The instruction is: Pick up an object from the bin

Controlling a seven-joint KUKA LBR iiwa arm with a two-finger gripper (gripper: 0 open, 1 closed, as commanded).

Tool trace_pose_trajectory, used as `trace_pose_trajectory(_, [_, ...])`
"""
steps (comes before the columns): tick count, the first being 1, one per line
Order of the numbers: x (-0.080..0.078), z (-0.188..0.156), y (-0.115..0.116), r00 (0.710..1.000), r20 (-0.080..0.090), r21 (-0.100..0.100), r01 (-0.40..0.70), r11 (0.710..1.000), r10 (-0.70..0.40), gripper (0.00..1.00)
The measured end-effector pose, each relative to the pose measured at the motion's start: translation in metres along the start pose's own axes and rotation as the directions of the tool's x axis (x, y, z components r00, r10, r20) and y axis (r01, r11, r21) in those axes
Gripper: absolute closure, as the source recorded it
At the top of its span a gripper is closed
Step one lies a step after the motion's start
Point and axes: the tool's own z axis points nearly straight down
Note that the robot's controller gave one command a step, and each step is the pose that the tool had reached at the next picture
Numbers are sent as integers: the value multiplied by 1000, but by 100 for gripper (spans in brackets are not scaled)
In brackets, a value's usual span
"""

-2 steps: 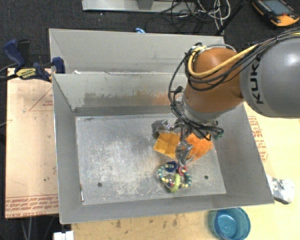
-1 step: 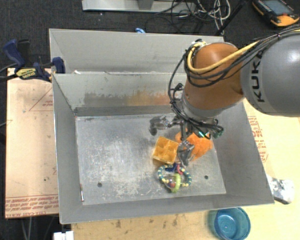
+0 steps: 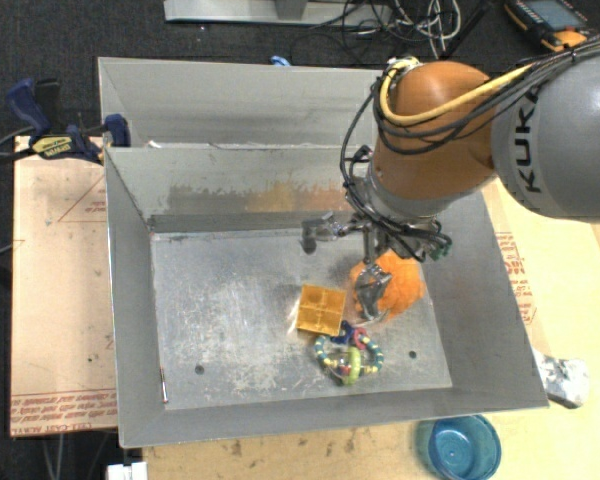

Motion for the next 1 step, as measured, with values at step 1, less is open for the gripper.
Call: trace_pose_trajectory(1, [1, 20, 0, 997, 0, 1, 75, 997, -75, 0])
